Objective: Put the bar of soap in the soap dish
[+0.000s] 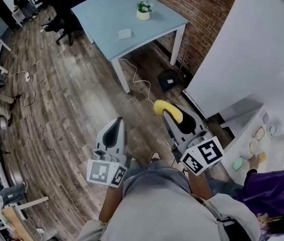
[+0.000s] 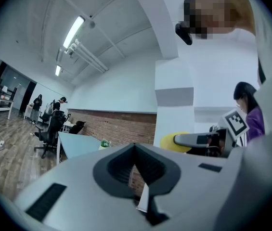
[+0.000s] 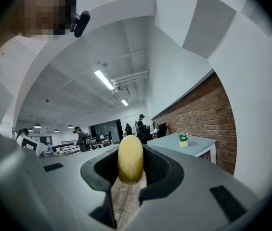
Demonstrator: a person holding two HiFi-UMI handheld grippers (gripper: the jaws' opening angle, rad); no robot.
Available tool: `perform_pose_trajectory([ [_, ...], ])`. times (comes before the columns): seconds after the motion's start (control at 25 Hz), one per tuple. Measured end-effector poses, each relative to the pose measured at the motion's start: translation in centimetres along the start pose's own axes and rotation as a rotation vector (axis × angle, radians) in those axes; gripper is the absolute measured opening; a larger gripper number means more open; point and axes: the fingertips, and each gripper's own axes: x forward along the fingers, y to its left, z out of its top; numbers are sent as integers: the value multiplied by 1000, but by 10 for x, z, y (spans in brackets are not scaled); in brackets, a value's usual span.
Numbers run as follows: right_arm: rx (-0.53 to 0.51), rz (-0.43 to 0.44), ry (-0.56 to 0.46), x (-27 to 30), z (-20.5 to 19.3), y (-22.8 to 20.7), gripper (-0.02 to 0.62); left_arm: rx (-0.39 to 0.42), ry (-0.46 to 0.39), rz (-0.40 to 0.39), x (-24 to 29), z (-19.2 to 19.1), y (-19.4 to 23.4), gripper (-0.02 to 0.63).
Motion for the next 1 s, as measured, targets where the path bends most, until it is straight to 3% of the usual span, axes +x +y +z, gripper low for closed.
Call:
perform_pose_trajectory([
  [0.48,10,-5,5,16,-7,-15,117,3,5,-13,23,-9,6,5],
  [1.0,9,-18,3,113,-1,-23,117,4,-4,-56,85,9,84,4],
])
